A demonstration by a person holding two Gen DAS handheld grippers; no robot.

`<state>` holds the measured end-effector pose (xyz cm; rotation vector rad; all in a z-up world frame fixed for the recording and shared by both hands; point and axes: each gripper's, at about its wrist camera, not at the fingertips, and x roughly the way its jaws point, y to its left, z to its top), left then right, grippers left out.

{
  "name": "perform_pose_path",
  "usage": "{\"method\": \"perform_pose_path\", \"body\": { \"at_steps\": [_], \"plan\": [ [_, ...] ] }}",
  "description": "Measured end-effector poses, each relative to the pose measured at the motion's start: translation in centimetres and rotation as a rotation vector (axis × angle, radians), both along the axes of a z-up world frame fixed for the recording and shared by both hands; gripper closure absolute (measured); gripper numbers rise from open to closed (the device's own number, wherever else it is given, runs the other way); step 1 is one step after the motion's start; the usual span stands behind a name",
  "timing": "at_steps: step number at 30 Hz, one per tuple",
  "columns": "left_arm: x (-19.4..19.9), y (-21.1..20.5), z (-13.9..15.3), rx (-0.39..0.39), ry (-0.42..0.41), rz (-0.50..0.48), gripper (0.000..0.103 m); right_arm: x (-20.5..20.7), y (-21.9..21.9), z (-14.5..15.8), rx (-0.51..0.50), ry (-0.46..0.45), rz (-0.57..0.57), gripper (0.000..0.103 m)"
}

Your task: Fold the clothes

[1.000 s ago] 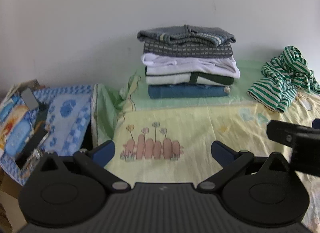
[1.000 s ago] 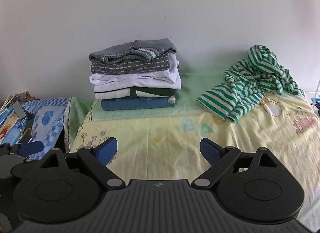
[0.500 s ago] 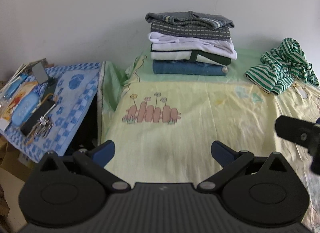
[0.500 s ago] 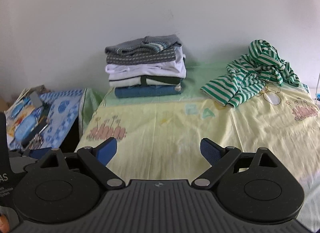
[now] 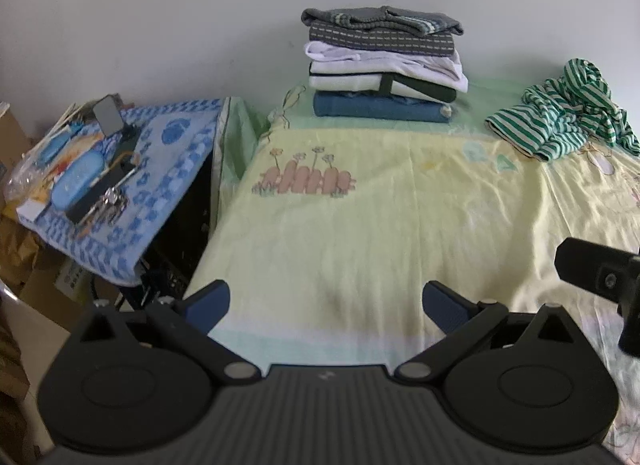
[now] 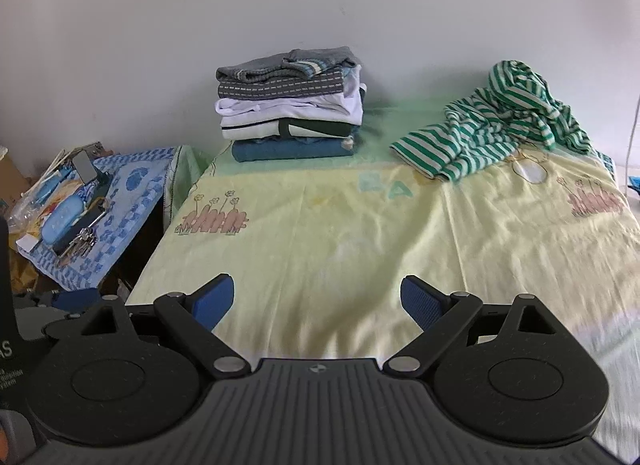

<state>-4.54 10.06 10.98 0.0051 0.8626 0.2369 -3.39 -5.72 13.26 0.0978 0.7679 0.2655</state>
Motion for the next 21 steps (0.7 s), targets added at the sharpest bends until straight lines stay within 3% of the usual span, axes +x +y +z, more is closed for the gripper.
{"method": "perform_pose_path", "body": {
  "at_steps": [3, 7, 12, 18, 21],
  "plan": [
    [-1.2, -0.8, -0.3, -0.019, 0.01, -0.006, 0.001, -1.0, -0.6, -0.2, -0.004, 0.009, 0.009, 0.01],
    [-2.5, -1.7, -0.7, 0.01, 0.005, -0.001, 0.001, -2.3, -1.1, -1.0, -0.015, 0.024, -0.001, 0.011],
    [-3.3, -1.3, -1.0, -0.052, 0.012, -0.024, 0.001, -3.6, -1.6, -2.0, -0.027, 0.039, -0.023, 0.011],
    [-4.1, -1.8, -0.7, 0.011, 0.006, -0.074, 0.001, -4.8, -1.4, -2.1, -0.048, 0.003, -0.054, 0.011],
    [-4.5, -1.2, -0.4, 0.002, 0.005, -0.102, 0.001, -5.3, -1.4, -2.1, -0.021, -0.014, -0.09, 0.012]
  ]
}}
